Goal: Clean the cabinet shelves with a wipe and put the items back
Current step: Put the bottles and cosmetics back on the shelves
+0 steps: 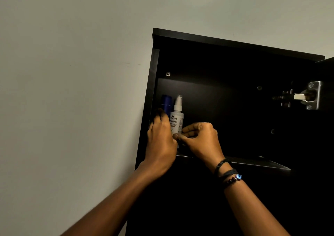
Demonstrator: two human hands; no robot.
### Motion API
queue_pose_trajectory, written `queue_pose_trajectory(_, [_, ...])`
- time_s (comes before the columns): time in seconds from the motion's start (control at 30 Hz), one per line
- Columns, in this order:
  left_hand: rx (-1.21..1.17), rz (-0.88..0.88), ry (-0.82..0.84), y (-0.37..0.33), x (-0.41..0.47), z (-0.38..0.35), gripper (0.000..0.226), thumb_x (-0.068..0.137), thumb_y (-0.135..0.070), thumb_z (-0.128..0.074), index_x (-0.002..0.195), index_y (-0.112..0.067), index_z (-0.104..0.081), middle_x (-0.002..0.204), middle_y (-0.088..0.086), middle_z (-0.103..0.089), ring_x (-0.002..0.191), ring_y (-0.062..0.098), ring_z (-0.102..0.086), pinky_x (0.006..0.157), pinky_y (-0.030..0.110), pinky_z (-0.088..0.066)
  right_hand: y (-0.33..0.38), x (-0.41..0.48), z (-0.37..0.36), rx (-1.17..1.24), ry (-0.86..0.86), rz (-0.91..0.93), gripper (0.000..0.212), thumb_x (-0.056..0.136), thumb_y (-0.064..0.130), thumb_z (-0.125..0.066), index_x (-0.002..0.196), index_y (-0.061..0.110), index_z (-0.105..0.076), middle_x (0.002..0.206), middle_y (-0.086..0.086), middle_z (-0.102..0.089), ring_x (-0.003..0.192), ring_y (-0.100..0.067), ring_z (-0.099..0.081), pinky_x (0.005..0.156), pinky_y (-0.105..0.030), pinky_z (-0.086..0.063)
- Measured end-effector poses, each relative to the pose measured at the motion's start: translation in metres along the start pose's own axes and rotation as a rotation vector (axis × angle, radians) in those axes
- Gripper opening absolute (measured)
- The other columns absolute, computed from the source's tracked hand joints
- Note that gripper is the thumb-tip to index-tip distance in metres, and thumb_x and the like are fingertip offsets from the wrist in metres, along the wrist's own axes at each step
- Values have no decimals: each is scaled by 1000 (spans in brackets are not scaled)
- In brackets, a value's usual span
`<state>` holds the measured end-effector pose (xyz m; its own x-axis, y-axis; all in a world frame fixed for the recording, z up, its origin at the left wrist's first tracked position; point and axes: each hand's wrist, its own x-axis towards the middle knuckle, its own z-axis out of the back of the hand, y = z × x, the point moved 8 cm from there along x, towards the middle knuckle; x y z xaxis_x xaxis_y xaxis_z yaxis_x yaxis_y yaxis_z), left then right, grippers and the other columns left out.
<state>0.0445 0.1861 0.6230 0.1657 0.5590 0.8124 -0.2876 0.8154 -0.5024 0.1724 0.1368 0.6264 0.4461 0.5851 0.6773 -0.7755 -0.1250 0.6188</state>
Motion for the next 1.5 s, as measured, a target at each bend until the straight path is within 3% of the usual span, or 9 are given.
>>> queue_pose_trajectory(0.2, [62, -55, -40, -1, -8, 1, 85, 74, -6, -76, 143, -8, -26, 141, 9, -39, 128, 27, -43, 104, 40, -43, 1, -4, 1, -28, -9, 10, 25, 66, 32, -85, 82, 18, -71, 74, 5, -72, 70, -5, -68, 68, -29, -60])
queue_pose_trajectory(0.43, [66, -131, -11, -7, -24, 6, 65, 92, -8, -50, 148, -8, -16, 157, 11, -13, 142, 27, -23, 114, 36, -27, 7, -19, 9, -178, -89, 68, 22, 81, 39, -71, 95, 23, -70, 84, 11, -70, 78, -1, -65, 66, -18, -53])
queue_pose_trajectory(0.57, [65, -283, 16, -11, -49, 5, 63, 89, 3, -43, 147, -8, -21, 158, 10, -10, 145, 22, -11, 120, 39, -14, 19, -54, 13, -365, -182, 220, 26, 93, 38, -53, 112, 27, -65, 109, 8, -70, 102, -12, -64, 90, -34, -52])
queue_pose_trajectory(0.7, [48, -392, 46, -10, -88, 2, 62, 88, 0, -42, 147, -9, -24, 158, 9, -11, 146, 19, -8, 120, 37, -7, 9, -101, 7, -436, -147, 256, 40, 99, 34, -41, 138, 25, -46, 147, 3, -44, 140, -12, -32, 119, -38, -14])
queue_pose_trajectory(0.83, [-94, -390, 112, 1, -157, -8, 63, 85, 5, -38, 146, -8, -25, 157, 6, -16, 146, 16, -11, 120, 38, -11, -24, -171, -1, -402, -176, 263, 48, 100, 26, -43, 146, 26, -31, 158, 5, -21, 147, -9, -10, 121, -36, -7])
queue_pose_trajectory(1.03, [-267, -76, 380, 71, -337, -68, 56, 88, -4, -28, 144, -8, -30, 155, 2, -25, 144, 14, -19, 116, 40, -21, -158, -339, -50, -234, -172, -139, 48, 95, 16, -55, 141, 18, -42, 151, 6, -37, 143, -4, -24, 114, -41, -34])
queue_pose_trajectory(1.3, [-244, 196, 896, 144, -503, -154, 60, 80, -1, -36, 139, -5, -38, 149, 7, -34, 139, 18, -31, 115, 24, -20, -293, -490, -68, -256, -49, -667, 45, 92, 18, -59, 135, 18, -48, 132, 18, -47, 122, 17, -37, 107, -39, -42])
queue_pose_trajectory(1.4, [-168, 318, 1056, 167, -549, -169, 57, 81, -7, -35, 138, -1, -40, 147, 14, -36, 137, 27, -35, 112, 26, -20, -319, -529, -67, -284, -9, -813, 49, 89, 18, -62, 136, 17, -47, 136, 4, -53, 124, -8, -49, 108, -42, -39])
queue_pose_trajectory(1.5, [-106, 347, 1179, 187, -593, -179, 51, 85, -9, -38, 134, 3, -44, 144, 19, -41, 132, 34, -42, 110, 34, -27, -339, -558, -57, -333, 42, -953, 52, 88, 15, -63, 137, 14, -44, 135, -5, -52, 124, -21, -50, 101, -23, -36])
